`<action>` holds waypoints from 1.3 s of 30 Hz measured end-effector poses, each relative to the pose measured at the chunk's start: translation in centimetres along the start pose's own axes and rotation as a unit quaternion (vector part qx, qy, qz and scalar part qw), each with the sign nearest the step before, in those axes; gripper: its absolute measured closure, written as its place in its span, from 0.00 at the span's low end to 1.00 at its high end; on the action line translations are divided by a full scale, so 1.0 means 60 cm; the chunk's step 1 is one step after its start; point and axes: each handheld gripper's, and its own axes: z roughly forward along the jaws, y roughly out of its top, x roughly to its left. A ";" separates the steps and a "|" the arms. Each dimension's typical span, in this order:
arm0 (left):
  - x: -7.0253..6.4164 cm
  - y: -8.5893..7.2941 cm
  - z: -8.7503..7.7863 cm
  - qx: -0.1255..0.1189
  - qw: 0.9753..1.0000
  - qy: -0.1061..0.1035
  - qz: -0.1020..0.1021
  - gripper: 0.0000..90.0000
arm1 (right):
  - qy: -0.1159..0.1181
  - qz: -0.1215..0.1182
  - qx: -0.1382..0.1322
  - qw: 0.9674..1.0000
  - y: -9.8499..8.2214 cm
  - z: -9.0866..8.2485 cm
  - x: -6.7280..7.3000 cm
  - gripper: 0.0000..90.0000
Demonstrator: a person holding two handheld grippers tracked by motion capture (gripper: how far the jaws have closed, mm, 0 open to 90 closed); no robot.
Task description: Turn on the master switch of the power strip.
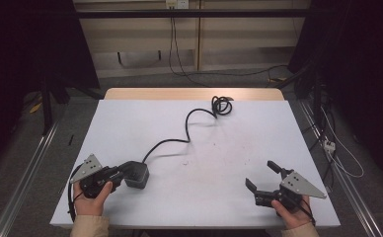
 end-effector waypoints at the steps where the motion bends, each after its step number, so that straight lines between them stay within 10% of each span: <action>1: 0.000 0.000 0.001 0.004 1.000 -0.006 0.000 0.94 | 0.000 0.000 0.000 1.000 0.000 0.000 0.000 0.04; 39: 0.002 -0.003 0.004 0.049 0.999 -0.010 0.010 1.00 | 0.000 -0.001 -0.001 1.000 0.000 0.000 0.000 0.04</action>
